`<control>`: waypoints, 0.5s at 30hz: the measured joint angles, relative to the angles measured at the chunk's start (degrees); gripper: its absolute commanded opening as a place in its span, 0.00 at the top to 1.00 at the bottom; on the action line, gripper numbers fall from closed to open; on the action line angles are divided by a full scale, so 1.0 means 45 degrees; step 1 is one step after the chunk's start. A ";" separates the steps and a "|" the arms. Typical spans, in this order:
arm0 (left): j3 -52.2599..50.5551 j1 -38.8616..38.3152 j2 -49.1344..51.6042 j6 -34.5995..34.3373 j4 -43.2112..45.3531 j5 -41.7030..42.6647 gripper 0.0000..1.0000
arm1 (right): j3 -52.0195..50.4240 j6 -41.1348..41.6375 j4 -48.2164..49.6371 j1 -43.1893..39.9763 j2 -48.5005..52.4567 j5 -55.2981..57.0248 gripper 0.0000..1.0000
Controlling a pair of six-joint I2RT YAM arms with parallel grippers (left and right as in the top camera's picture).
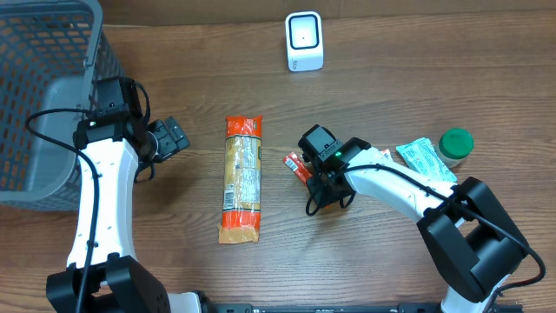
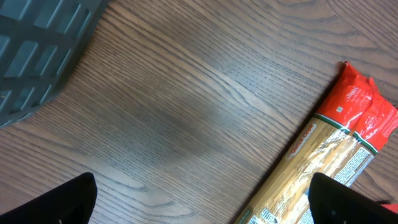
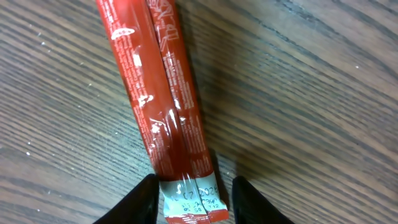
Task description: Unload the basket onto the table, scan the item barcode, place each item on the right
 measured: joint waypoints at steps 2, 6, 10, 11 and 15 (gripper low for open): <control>0.0000 0.0000 0.0000 0.0000 0.0000 0.0000 0.00 | 0.0000 -0.0015 0.0010 -0.0015 0.0000 0.0000 0.62; 0.0000 0.0000 0.0000 0.0000 0.0000 0.0000 0.00 | 0.0000 -0.0029 0.0019 -0.0068 0.0000 0.0000 0.66; 0.0000 0.0000 0.0000 0.0000 0.0000 0.0000 0.00 | 0.0000 -0.0024 0.0063 -0.0267 0.0000 0.0000 0.68; 0.0000 0.0000 0.0000 0.0000 0.0000 0.0000 0.00 | 0.0000 -0.0029 0.0063 -0.0325 0.0000 -0.0005 0.68; 0.0000 0.0000 0.0000 0.0000 0.0000 0.0000 0.00 | 0.0000 -0.0063 0.0058 -0.0486 0.0000 -0.0019 0.70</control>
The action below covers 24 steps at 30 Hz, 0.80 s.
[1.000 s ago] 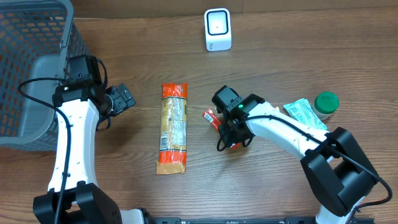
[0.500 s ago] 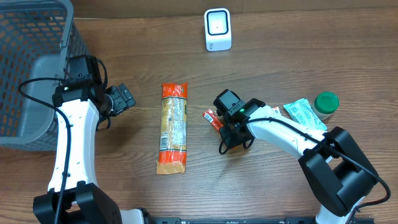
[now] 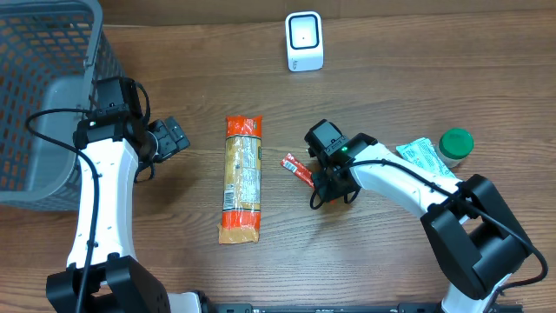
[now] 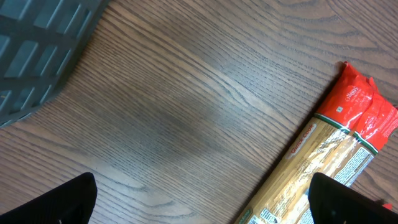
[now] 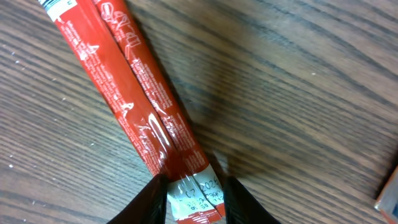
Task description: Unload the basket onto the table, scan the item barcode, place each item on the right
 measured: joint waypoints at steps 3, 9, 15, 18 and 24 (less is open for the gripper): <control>0.0000 0.0000 0.0000 0.0000 0.0000 0.0000 0.00 | 0.0000 -0.0083 -0.0015 -0.0005 0.0000 -0.0024 0.70; 0.0000 0.0000 0.0000 0.0000 0.0000 0.0000 0.00 | 0.0000 -0.0228 -0.0010 -0.0005 0.0000 -0.0369 0.77; 0.0000 0.0000 0.0000 0.0000 0.0000 0.0000 0.00 | 0.0000 -0.0238 -0.0063 -0.0005 0.0000 -0.0704 0.78; 0.0000 0.0000 0.0000 0.0000 0.0000 0.0000 0.00 | 0.0000 -0.0223 -0.0053 -0.0024 0.0000 -0.0719 0.70; 0.0000 0.0000 0.0000 0.0000 0.0000 0.0000 0.00 | 0.0000 -0.0243 -0.0053 -0.0141 0.0000 -0.0767 0.63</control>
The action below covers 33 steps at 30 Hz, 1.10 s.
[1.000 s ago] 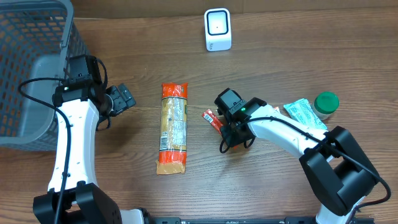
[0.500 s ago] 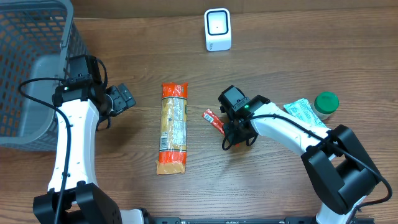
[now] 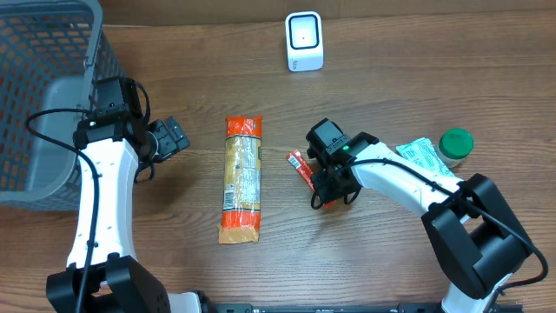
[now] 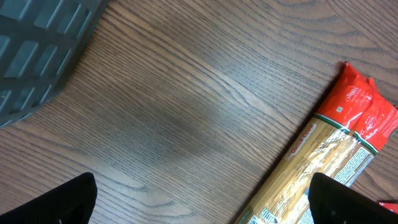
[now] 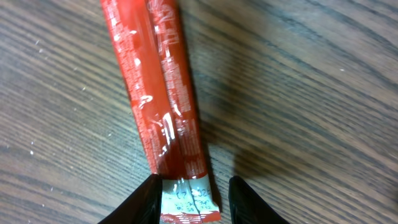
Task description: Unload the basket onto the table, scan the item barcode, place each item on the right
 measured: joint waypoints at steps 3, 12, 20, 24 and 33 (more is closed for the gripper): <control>0.0000 0.0000 0.0000 0.0000 0.0000 0.0000 0.00 | 0.0000 -0.0005 -0.0005 -0.0010 0.0000 0.0005 0.64; 0.0000 0.0000 0.0000 0.0000 0.0005 0.0000 0.00 | -0.0389 0.0005 0.0432 -0.0005 0.0000 0.0024 0.68; 0.0000 0.0000 0.0000 0.0000 0.0000 0.0000 0.00 | -0.1161 -0.0058 0.1234 0.0015 -0.0408 0.0568 0.96; 0.0000 0.0000 0.0000 0.0000 0.0000 0.0000 0.00 | -0.1103 0.0005 0.1069 0.0015 -0.0471 0.0758 0.96; 0.0000 0.0000 0.0000 0.0000 0.0000 0.0000 0.00 | -0.0656 0.0000 0.0559 0.0019 -0.0699 0.2161 0.96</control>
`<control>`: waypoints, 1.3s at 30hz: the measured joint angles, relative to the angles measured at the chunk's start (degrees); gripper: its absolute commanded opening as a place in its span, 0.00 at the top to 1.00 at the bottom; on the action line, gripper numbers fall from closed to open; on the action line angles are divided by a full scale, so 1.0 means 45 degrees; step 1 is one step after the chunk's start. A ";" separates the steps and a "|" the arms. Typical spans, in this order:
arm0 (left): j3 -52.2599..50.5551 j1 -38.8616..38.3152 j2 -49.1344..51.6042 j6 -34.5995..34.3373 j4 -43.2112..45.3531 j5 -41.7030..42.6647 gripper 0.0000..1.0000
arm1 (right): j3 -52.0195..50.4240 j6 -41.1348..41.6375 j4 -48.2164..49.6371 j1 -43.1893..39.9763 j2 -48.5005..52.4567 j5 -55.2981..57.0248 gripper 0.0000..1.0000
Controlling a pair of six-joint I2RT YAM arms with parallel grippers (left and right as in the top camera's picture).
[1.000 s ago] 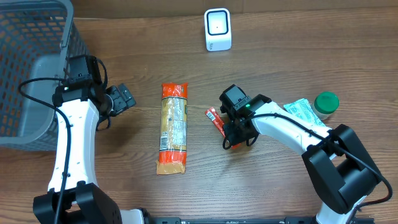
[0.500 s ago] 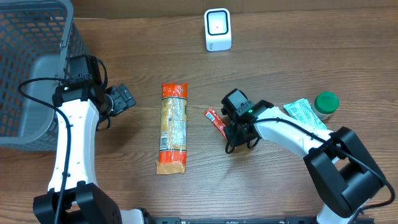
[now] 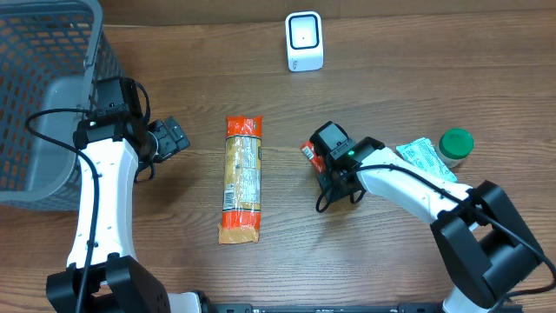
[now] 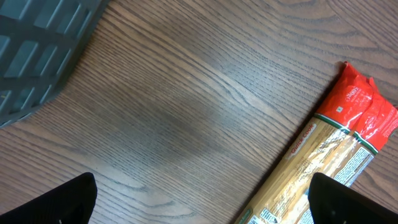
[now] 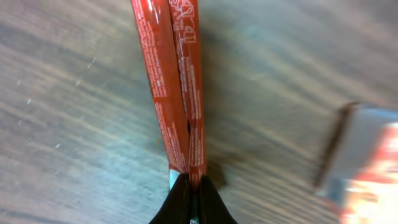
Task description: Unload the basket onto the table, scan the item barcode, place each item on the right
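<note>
The red twin stick packet (image 5: 177,81) hangs edge-on above the wood, and my right gripper (image 5: 191,190) is shut on its lower end. From overhead only a short red tip of the packet (image 3: 307,150) shows beside the right gripper (image 3: 330,163). The white barcode scanner (image 3: 304,41) stands at the table's far middle. My left gripper (image 4: 202,202) is open over bare wood near the basket, its dark fingertips (image 4: 71,199) wide apart, nothing between them.
A long pasta package (image 3: 242,178) lies between the arms, its red end (image 4: 364,112) by the left gripper. A grey mesh basket (image 3: 43,96) fills the far left. A green-lidded jar (image 3: 455,143) and a pale green packet (image 3: 423,159) sit at right.
My right gripper's fingers stood apart on either side of the flat-lying red packet's end; now they are shut on it, and the packet is on edge and a little further right. The left arm is unchanged.
The right gripper stood open astride the red packet's lower end on the table. Its fingers were then closer in, with the packet lying slanted, then wider again. Now they are shut on the packet's end. The left gripper stayed open by the basket throughout.
</note>
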 measured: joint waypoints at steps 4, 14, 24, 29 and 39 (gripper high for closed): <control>0.0000 0.0000 0.0000 0.0000 0.0000 0.0000 0.00 | 0.0068 0.0000 -0.0257 0.0175 -0.0180 0.1564 0.96; 0.0000 0.0000 0.0000 0.0000 0.0000 0.0000 0.00 | 0.0068 0.0160 -0.0491 0.2346 -0.0180 0.6815 0.96; 0.0000 0.0000 0.0000 0.0000 0.0000 0.0000 0.00 | 0.0068 0.0442 -0.0457 0.3589 -0.0180 1.0656 0.96; 0.0000 0.0000 0.0000 0.0000 0.0000 0.0000 0.00 | 0.0068 0.0437 -0.0029 0.3580 -0.0121 1.1642 0.96; 0.0000 0.0000 0.0000 0.0000 0.0000 0.0000 0.00 | 0.0112 0.0272 0.0874 0.3580 0.1967 1.2624 0.96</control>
